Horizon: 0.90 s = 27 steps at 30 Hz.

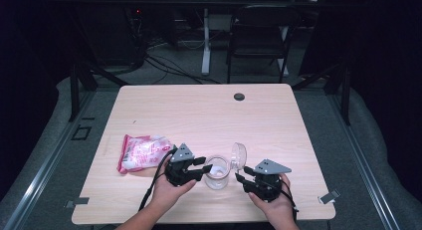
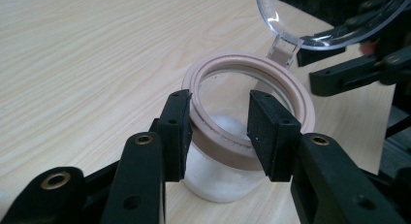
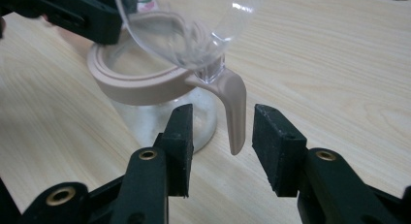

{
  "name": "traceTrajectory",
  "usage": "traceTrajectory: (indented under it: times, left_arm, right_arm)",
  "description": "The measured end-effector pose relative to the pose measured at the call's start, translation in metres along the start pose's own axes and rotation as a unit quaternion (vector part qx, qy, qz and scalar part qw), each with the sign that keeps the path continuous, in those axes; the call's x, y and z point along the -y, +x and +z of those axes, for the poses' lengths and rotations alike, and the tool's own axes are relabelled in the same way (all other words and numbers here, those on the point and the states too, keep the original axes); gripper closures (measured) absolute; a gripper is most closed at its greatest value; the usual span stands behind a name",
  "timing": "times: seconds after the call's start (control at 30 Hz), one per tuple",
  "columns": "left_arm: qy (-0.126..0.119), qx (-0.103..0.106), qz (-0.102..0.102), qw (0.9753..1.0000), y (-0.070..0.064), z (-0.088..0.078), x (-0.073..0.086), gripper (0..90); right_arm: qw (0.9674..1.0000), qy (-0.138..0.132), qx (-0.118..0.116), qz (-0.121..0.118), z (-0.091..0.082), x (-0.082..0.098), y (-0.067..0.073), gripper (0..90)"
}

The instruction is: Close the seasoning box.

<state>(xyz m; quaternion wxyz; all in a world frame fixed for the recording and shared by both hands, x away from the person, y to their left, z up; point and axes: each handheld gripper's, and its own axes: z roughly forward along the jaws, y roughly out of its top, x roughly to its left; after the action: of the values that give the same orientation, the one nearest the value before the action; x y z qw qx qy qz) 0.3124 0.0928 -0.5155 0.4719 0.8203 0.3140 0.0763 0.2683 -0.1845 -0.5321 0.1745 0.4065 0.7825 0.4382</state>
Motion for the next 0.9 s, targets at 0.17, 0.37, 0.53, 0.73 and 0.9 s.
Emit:
traceTrajectory:
  times: [0.17,0.37,0.53,0.73,0.9]
  left_arm:
    - [-0.014,-0.007,-0.001,0.9999,0.003,-0.005,0.000,60.0]
    - [-0.017,-0.020,0.003,0.9996,0.005,-0.009,0.002,59.2]
    - [-0.018,-0.030,0.000,0.9994,0.007,-0.012,0.003,59.0]
    - [-0.019,-0.038,-0.001,0.9991,0.010,-0.018,0.005,59.0]
    - [-0.022,-0.046,-0.007,0.9987,0.013,-0.021,0.007,59.0]
  right_arm:
    - [0.9998,0.018,0.004,0.000,0.010,0.006,-0.001,59.8]
    - [0.9998,0.015,0.001,0.008,0.021,0.007,-0.004,64.1]
    - [0.9990,0.026,-0.012,0.033,0.027,0.008,-0.008,73.7]
    - [0.9979,0.022,-0.021,0.057,0.029,0.008,-0.018,80.1]
    - [0.9981,0.015,-0.015,0.058,0.030,0.006,-0.020,82.3]
